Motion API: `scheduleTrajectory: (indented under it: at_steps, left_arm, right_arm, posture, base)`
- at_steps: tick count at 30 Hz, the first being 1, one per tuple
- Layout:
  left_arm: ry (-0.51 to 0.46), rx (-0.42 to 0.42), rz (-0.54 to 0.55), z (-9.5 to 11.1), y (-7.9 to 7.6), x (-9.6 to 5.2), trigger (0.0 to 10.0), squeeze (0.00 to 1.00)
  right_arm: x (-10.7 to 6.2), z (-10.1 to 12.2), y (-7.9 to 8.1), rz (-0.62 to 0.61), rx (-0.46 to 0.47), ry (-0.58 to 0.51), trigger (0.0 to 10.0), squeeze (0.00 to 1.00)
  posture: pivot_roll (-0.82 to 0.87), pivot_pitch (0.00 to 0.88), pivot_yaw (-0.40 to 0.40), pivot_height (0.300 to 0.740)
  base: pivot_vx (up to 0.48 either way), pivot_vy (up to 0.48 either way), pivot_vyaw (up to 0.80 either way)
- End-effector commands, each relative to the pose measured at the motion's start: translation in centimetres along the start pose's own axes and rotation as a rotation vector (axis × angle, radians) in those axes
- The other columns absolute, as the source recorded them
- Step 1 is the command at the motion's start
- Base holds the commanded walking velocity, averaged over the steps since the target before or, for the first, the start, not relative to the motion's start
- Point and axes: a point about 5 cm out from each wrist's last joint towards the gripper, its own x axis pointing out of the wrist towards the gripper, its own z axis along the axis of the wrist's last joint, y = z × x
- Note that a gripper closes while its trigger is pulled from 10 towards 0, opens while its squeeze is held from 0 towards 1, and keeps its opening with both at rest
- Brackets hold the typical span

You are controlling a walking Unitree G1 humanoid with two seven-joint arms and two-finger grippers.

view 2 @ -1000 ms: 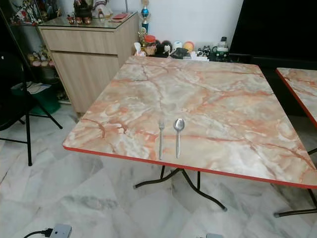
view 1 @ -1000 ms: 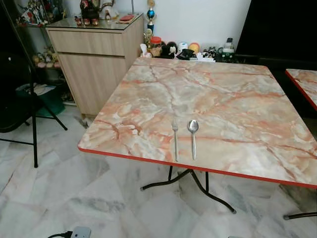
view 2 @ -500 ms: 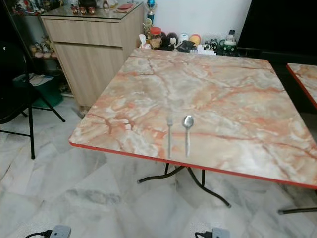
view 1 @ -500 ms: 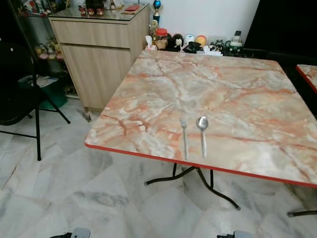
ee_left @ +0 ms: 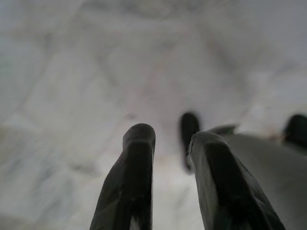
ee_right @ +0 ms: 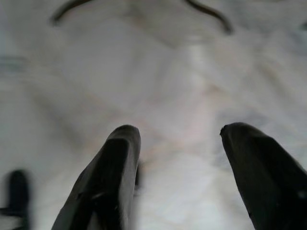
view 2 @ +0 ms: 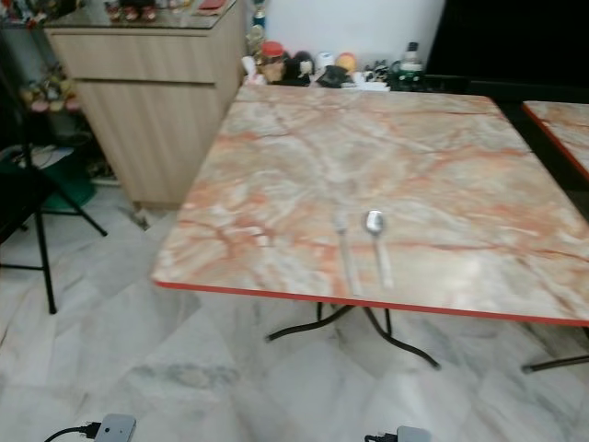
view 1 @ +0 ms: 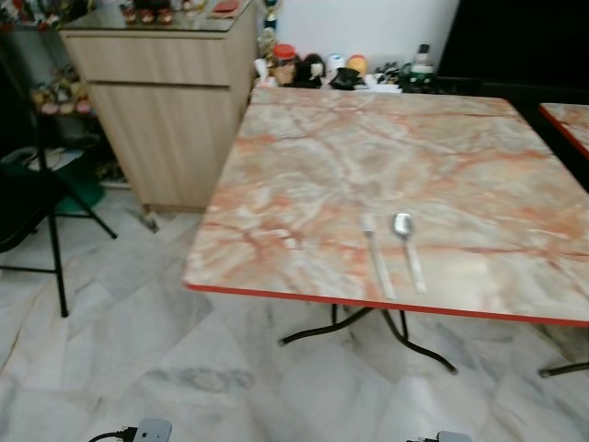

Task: Setting the table

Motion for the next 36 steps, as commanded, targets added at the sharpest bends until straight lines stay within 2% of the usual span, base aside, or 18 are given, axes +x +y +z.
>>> scheduleTrajectory:
  at_steps: [1,28,31,36]
  left_arm:
    - [0.02,-0.003,-0.001,-0.45,-0.19,-0.03,10.0,0.0]
    - [-0.015,-0.006,-0.018,-0.03,-0.64,0.05,10.0,0.0]
    - [-0.014,0.02,-0.023,0.09,-0.75,0.08,10.0,0.0]
    - [0.002,-0.002,-0.024,-0.1,-0.85,0.1,10.0,0.0]
  right_arm:
    - [-0.15,-0.58,-0.39,-0.007,0.003,0.019,10.0,0.0]
    - [0.0,-0.02,-0.2,-0.001,0.002,0.0,10.0,0.0]
    - [0.02,0.08,-0.2,0.0,0.002,-0.004,10.0,0.0]
    - [0.03,0.13,-0.25,-0.001,0.0,-0.007,10.0,0.0]
  posture:
    - [0.08,0.119,0.009,0.74]
    - [0.08,0.116,0.005,0.74]
    - [0.08,0.117,0.004,0.74]
    - [0.08,0.118,0.003,0.74]
  base:
    - [0.0,0.469,0.0]
    - [0.0,0.01,0.0]
    - [0.0,-0.424,0.0]
    - [0.049,-0.158,0.0]
